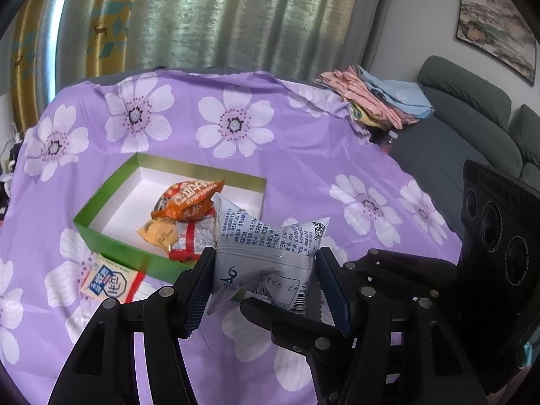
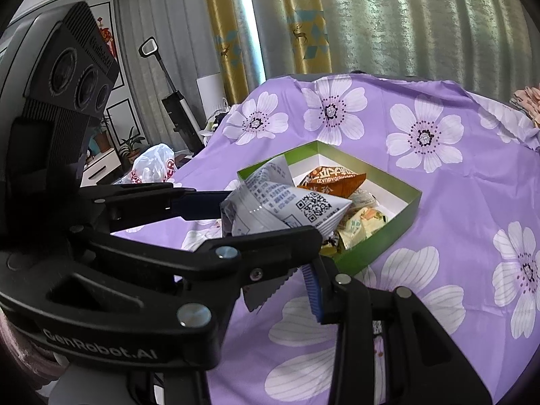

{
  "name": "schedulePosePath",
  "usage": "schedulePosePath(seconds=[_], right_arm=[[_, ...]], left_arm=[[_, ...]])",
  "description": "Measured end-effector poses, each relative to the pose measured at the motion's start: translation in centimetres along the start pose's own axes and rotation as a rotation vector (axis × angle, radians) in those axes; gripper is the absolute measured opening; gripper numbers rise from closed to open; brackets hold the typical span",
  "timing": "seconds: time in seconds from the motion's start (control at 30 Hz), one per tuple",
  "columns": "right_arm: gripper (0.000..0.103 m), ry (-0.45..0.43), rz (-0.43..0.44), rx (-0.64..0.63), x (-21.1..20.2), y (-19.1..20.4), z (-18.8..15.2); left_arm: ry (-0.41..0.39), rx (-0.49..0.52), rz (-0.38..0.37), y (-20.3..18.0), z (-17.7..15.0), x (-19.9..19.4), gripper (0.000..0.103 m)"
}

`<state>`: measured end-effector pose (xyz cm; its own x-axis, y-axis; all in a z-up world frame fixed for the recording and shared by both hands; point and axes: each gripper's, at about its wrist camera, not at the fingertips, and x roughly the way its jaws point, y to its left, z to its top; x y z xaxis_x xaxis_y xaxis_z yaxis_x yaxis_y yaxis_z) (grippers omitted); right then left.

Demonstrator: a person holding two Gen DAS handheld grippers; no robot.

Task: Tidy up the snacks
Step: 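Carry the white snack bag over the green box with the left tool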

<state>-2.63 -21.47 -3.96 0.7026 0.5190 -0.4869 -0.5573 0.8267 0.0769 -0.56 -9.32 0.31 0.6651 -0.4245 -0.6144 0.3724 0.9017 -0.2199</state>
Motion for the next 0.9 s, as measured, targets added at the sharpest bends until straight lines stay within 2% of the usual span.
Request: schedulePosePath(seconds=[0.9], right_arm=[[0.038, 0.056, 0.012, 0.025, 7.8, -4.3, 6.5]], left_arm=[[0.041, -0.111, -0.047, 7.0, 6.0, 6.4, 0.061]])
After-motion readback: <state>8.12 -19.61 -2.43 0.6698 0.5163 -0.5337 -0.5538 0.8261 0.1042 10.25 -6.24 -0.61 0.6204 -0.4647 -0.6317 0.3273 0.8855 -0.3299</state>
